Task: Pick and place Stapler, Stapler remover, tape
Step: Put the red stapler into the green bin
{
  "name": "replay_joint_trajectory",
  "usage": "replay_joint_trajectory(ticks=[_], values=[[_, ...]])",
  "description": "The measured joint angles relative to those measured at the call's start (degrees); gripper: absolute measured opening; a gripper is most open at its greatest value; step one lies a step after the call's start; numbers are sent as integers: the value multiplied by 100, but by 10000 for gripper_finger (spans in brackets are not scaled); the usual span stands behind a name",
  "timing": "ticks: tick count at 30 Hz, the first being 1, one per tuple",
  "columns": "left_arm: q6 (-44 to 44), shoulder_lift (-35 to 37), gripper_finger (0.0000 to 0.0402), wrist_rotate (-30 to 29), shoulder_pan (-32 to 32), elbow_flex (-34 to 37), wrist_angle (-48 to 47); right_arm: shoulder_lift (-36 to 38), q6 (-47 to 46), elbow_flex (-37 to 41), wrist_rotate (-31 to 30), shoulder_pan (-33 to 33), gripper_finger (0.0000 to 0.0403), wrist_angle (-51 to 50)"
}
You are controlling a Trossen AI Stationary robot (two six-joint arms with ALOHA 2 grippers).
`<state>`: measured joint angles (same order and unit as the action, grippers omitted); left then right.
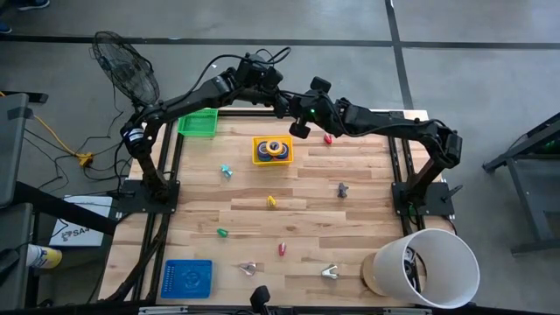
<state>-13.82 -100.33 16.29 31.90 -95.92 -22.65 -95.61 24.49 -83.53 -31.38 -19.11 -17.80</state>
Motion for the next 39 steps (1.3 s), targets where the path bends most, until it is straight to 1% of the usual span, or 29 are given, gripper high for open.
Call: replay_joint_trajectory(ticks=[2,8,10,13,19,23,28,34,39], values=[[0,0,58,0,0,0,2,0,0,0,0,0,63,-2],[26,0,58,121,-31,0,15,0,4,-9,102,16,179,10],[24,0,58,104,-23,0,16,1,-13,-9,81,9,205,7],[24,0,58,51,-15,0,7,1,-81,-9,34,4,227,-2],[79,0,58,-79,-15,0,-94,2,-206,-9,-115,11,234,-266],[241,-1,58,-382,35,0,-352,23,-399,-9,-235,5,235,-658],[307,-2,58,-466,239,0,-799,122,-818,-9,-281,4,235,-1075],[478,-2,58,-923,563,0,-1571,345,-1426,-7,-281,-38,236,-1656],[643,0,58,-1470,874,0,-2636,520,-2025,-7,-271,-132,236,-2235]])
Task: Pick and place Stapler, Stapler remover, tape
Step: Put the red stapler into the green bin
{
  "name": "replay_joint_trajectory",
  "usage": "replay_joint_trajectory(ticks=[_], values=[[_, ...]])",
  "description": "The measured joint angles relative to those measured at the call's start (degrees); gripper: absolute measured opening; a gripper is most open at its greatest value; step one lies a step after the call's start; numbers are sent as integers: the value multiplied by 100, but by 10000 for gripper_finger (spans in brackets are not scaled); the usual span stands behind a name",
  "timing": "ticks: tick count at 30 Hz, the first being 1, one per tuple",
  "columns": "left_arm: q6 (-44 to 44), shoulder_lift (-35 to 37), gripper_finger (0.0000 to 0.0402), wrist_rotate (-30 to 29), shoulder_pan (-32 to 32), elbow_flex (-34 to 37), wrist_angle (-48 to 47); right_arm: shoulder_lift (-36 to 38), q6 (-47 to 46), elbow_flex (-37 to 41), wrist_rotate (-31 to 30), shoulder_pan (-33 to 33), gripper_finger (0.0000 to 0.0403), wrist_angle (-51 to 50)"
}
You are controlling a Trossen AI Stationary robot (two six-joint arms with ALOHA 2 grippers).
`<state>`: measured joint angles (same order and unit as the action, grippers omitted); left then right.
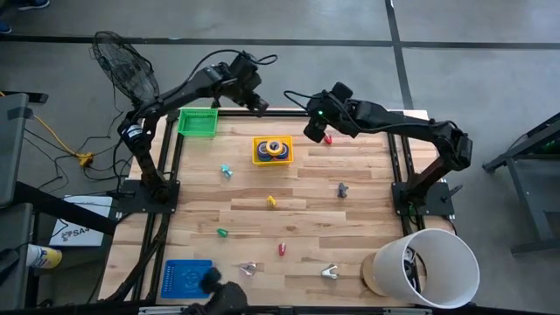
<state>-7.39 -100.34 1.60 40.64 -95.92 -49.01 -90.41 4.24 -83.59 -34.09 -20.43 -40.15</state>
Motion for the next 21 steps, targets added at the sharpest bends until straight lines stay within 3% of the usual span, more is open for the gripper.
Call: replay_joint_trajectory(ticks=[5,11,21], values=[[116,-2,58,-864,280,0,-972,20,-332,2,103,-101,236,-407],[125,-2,58,-1284,698,0,-1630,20,-583,4,426,-223,236,-461],[-139,-2,58,-1097,1334,0,-2150,20,-726,4,591,-402,236,-463]])
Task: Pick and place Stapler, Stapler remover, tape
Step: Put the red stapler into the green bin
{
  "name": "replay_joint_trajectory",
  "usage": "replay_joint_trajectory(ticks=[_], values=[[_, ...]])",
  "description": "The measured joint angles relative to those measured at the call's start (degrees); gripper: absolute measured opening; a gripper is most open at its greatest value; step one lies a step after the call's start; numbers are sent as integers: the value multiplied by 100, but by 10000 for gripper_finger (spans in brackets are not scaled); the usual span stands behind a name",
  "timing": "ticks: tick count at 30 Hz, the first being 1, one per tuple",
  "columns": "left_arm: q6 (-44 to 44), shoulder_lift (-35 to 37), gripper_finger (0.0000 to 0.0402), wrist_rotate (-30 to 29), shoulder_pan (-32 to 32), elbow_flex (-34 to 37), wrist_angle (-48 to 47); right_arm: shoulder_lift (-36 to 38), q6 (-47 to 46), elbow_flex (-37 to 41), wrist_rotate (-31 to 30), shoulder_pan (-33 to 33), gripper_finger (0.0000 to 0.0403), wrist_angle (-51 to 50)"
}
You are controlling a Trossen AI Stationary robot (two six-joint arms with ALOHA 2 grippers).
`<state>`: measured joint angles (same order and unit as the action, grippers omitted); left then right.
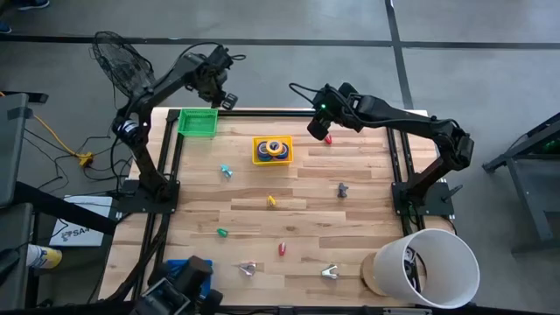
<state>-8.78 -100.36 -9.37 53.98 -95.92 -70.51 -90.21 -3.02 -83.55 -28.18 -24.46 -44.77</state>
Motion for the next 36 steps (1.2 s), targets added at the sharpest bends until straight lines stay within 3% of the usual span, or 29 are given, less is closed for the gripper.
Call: replay_joint_trajectory(ticks=[10,23,31,36], values=[[-168,-9,58,91,205,1087,325,0,-10,0,8,-34,236,2],[-368,-9,59,134,442,1908,987,0,-84,0,90,-32,236,0],[-376,-7,140,131,464,1928,1012,0,-109,0,165,-29,236,-2],[-356,-7,155,128,452,1928,1065,0,-308,0,178,-32,236,-51]])
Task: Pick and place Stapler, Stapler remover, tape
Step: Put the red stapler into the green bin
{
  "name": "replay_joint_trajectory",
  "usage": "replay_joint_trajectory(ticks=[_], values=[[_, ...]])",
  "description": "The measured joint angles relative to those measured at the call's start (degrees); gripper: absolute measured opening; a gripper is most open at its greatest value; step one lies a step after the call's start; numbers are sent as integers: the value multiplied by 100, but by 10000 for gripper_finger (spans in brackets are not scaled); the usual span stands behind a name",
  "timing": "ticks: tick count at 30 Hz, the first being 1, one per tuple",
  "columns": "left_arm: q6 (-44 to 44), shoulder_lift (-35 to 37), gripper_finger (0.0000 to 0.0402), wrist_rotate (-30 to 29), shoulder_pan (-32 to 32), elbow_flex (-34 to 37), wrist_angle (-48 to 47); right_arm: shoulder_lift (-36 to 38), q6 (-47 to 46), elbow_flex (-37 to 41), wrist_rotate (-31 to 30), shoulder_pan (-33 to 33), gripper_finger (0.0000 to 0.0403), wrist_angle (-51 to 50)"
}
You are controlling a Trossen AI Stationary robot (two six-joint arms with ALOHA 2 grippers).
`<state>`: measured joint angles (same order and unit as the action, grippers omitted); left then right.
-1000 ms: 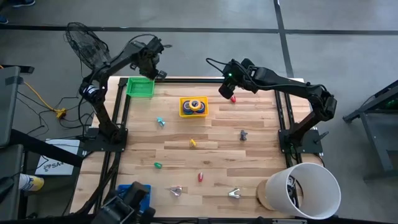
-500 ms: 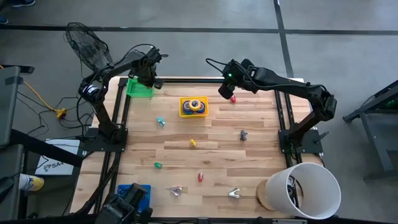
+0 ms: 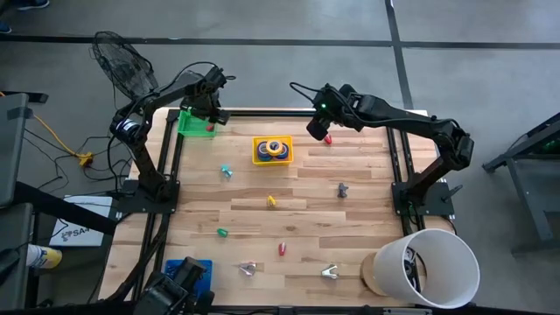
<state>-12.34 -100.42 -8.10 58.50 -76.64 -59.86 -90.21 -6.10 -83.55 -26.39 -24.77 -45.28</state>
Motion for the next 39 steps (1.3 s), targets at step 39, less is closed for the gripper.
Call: replay_joint_trajectory(ticks=[39], values=[[1133,190,158,1217,0,-588,321,-1104,-3275,1557,879,-308,236,-60]])
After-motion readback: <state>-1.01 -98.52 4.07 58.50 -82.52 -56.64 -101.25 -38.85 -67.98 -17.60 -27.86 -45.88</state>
